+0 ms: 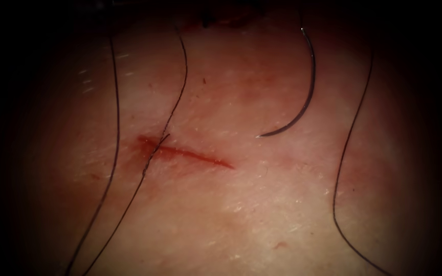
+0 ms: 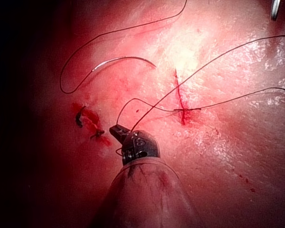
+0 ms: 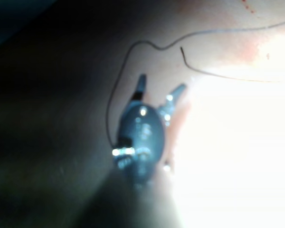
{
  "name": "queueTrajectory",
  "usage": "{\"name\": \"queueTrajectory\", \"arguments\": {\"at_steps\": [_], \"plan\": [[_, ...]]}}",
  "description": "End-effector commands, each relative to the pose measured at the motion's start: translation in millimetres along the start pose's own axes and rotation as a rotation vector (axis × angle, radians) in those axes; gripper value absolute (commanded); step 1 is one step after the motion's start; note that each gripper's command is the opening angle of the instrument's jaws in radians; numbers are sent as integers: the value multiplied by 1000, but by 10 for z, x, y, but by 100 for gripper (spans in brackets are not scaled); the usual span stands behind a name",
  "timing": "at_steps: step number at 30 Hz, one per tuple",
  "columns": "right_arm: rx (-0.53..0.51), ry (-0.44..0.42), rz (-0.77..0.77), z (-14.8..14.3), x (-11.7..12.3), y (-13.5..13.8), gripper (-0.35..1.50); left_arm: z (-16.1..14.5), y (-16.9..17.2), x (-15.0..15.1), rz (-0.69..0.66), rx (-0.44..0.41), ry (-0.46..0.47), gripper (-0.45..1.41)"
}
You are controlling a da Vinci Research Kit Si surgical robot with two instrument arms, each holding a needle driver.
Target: Wound Closure
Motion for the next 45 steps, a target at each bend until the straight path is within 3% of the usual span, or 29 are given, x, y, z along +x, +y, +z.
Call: {"name": "queueTrajectory", "arguments": {"at_steps": [1, 8, 12, 21, 25, 29, 36, 43, 45], "plan": [[9, -19, 16, -9, -4, -9, 148, 3, 17, 2, -4, -3, 3, -45], [-23, -56, -1, -42, 3, 19, 148, -18, 44, 3, 1, 5, 19, -45], [-66, -93, -53, -53, 8, 40, 136, -31, 60, 8, 12, -1, 25, -45], [-251, -144, -134, -39, 28, 128, 133, -63, 64, 30, 16, 5, 56, -45], [-294, -138, -140, -21, 33, 166, 136, -70, 65, 36, 9, 5, 61, -45], [-316, -127, -128, -1, 34, 186, 136, -72, 68, 39, 7, 8, 63, -45], [-190, -107, -129, 45, 30, 190, 118, -70, 67, 39, 8, 6, 66, -45], [-178, -87, -145, 119, 32, 205, 114, -68, 78, 38, 16, -17, 52, -45], [-181, -80, -145, 127, 33, 207, 114, -68, 80, 38, 18, -21, 48, -45]]}}
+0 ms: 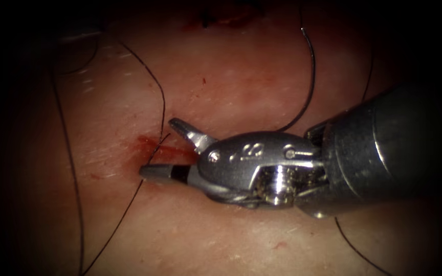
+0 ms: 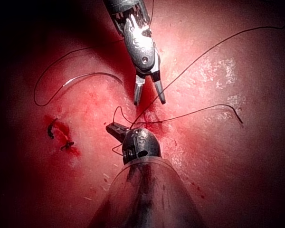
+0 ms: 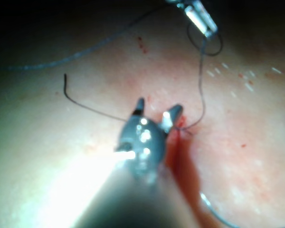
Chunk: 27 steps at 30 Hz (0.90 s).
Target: Wound Closure
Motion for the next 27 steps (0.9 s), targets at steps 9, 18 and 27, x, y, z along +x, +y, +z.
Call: {"name": "queueTrajectory", "arguments": {"at_steps": [9, 18, 27], "plan": [[-33, 16, -34, 70, -19, 13, 113, 1, 44, 3, -13, -37, -9, -45], [-112, 113, -18, 79, -31, 41, 109, 14, 96, -1, -43, -80, -13, -45], [-158, 273, 113, 70, -24, 41, 108, 36, 153, -37, -87, -114, -15, -45]]}}
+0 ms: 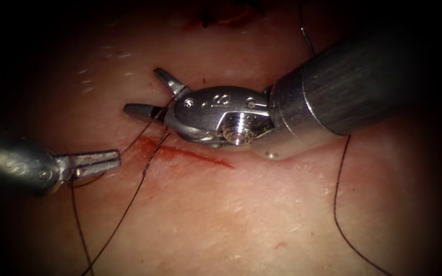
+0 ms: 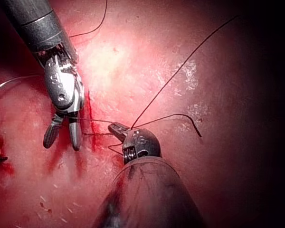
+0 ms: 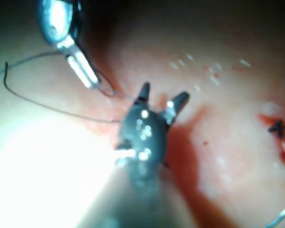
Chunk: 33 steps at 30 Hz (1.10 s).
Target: Wound Closure
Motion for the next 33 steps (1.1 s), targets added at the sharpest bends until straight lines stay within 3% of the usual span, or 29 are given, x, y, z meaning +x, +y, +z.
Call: {"name": "queueTrajectory", "arguments": {"at_steps": [1, 7, 19, 24, 33], "plan": [[21, 13, 33, 1, -14, -16, 108, 9, 18, 1, -9, -9, 4, -45], [127, 74, 116, 1, -18, -19, 104, 19, 17, -10, -19, -9, 9, -45], [332, 93, 213, 14, -36, -35, 104, 31, 7, -11, -44, -24, 20, -45], [441, 138, 234, 15, -27, -48, 103, 31, 4, -16, -48, -32, 22, -45], [557, 202, 249, 0, -5, -54, 101, 29, 0, -55, -54, -51, 3, -45]]}}
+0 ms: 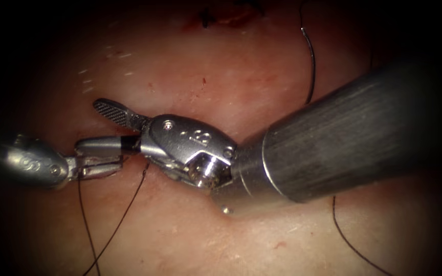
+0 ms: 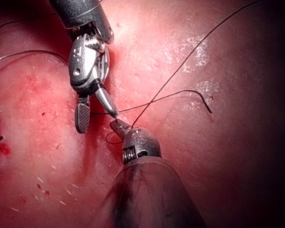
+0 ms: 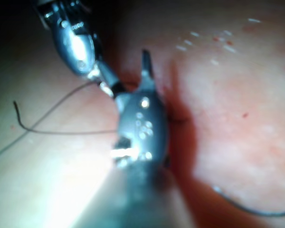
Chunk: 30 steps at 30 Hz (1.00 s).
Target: Wound Closure
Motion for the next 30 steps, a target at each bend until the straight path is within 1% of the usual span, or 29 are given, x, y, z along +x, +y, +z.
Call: {"name": "queueTrajectory", "arguments": {"at_steps": [1, 4, 7, 8, 11, 14, 15, 18, 21, 22, 23, 25, 28, 30], "plan": [[16, 1, 9, 4, -7, -12, 101, 8, 16, 0, -9, -1, 3, -45], [48, 7, 10, 4, -5, -14, 101, 8, 14, -6, -4, -3, 4, -45], [77, 10, 26, 4, -8, -15, 99, 9, 12, -4, -4, -4, 5, -45], [108, -1, 30, 4, -11, -15, 99, 10, 11, -3, -5, -4, 5, -45], [163, -23, 27, 2, -18, -13, 94, 9, 10, 2, -9, -7, 5, -30], [206, -66, 25, -2, -23, -10, 89, 3, 11, 8, -14, -15, 3, -27], [217, -79, 25, -3, -24, -9, 89, 0, 12, 11, -16, -18, 3, -20], [252, -107, 24, -7, -25, -5, 89, -8, 15, 19, -23, -22, 6, -11], [337, -138, 6, -13, -20, 0, 89, -11, 18, 26, -34, -28, 7, 0], [384, -152, -9, -15, -17, 2, 88, -12, 19, 27, -34, -29, 7, 4], [409, -169, -19, -16, -14, 4, 86, -12, 19, 28, -34, -29, 8, 7], [461, -194, -67, -18, -8, 9, 86, -12, 20, 26, -32, -30, 8, 14], [550, -216, -190, -16, 3, 20, 86, -9, 22, 23, -28, -31, 10, 15], [597, -212, -232, -13, 9, 24, 88, -5, 23, 21, -25, -34, 13, 15]]}}
